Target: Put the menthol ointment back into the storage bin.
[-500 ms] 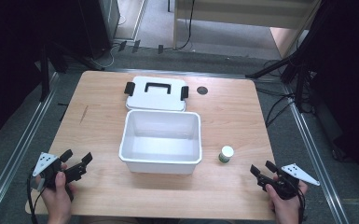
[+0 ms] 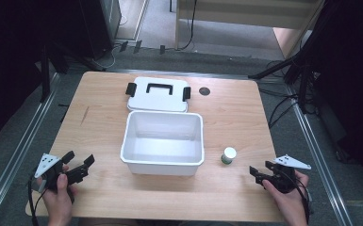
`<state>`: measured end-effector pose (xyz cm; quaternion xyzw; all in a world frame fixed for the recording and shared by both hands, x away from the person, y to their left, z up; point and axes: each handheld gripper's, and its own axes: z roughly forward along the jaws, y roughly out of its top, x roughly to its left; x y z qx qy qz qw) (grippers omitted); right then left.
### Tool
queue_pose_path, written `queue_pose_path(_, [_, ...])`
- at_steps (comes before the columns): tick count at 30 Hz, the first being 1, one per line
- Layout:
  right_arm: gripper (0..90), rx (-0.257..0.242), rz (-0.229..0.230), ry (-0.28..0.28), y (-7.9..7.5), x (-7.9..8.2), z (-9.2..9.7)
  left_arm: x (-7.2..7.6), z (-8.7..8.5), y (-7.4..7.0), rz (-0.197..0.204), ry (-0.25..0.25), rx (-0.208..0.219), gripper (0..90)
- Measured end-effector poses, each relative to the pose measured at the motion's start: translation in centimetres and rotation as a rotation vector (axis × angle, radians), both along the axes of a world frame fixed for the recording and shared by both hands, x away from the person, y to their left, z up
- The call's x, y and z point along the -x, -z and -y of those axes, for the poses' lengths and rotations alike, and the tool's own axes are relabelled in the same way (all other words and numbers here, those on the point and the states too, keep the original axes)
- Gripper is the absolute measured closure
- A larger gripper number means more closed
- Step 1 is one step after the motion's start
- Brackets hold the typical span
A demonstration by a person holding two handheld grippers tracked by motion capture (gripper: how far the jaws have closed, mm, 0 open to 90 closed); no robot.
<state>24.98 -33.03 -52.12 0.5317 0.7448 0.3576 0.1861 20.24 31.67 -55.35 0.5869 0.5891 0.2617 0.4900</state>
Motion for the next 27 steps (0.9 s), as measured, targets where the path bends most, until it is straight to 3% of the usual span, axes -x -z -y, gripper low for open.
queue_pose_path(1, [27.9,0.036,-0.034,-0.023,-0.5,-0.4,-0.5,0.0,0.0,0.0,-0.001,0.003,-0.005,14.4])
queue_pose_path(3, [27.9,0.052,-0.048,-0.034,-0.7,-0.6,-0.7,0.0,0.1,0.0,-0.001,0.004,-0.007,14.4])
queue_pose_path(5, [27.4,0.125,-0.124,-0.074,-1.6,-1.4,-1.7,0.0,0.1,0.0,0.001,0.007,-0.016,14.5])
queue_pose_path(6, [27.4,0.125,-0.124,-0.074,-1.6,-1.4,-1.7,0.0,0.1,0.0,0.001,0.007,-0.016,14.5])
queue_pose_path(7, [26.7,0.174,-0.181,-0.11,-2.1,-1.9,-2.4,0.0,0.1,0.0,0.0,0.009,-0.02,14.5])
queue_pose_path(8, [26.7,0.174,-0.181,-0.11,-2.1,-1.9,-2.4,0.0,0.1,0.0,0.0,0.009,-0.02,14.5])
queue_pose_path(9, [26.2,0.223,-0.245,-0.149,-2.6,-2.4,-3.2,0.0,0.1,0.0,0.0,0.01,-0.019,14.5])
queue_pose_path(10, [26.2,0.223,-0.245,-0.149,-2.6,-2.4,-3.2,0.0,0.1,0.0,-0.001,0.011,-0.02,14.5])
queue_pose_path(11, [25.6,0.25,-0.274,-0.167,-2.8,-2.7,-3.6,0.0,0.2,0.0,-0.001,0.012,-0.02,14.5])
queue_pose_path(13, [24.9,0.332,-0.334,-0.215,-3.6,-3.5,-4.8,0.0,0.2,0.0,-0.002,0.013,-0.021,14.5])
queue_pose_path(15, [24.8,0.343,-0.345,-0.224,-3.8,-3.7,-5.1,-0.1,0.2,0.0,-0.002,0.014,-0.022,14.5])
queue_pose_path(19, [24.5,0.385,-0.425,-0.269,-4.9,-5.1,-6.9,-0.1,0.2,0.0,-0.003,0.018,-0.023,14.6])
queue_pose_path(25, [24.1,0.405,-0.485,-0.287,-5.3,-6.4,-9.0,-0.1,0.3,0.0,-0.016,0.035,-0.031,14.6])
queue_pose_path(27, [24.2,0.415,-0.484,-0.294,-5.3,-6.9,-9.7,-0.1,0.4,0.0,-0.014,0.036,-0.033,14.6])
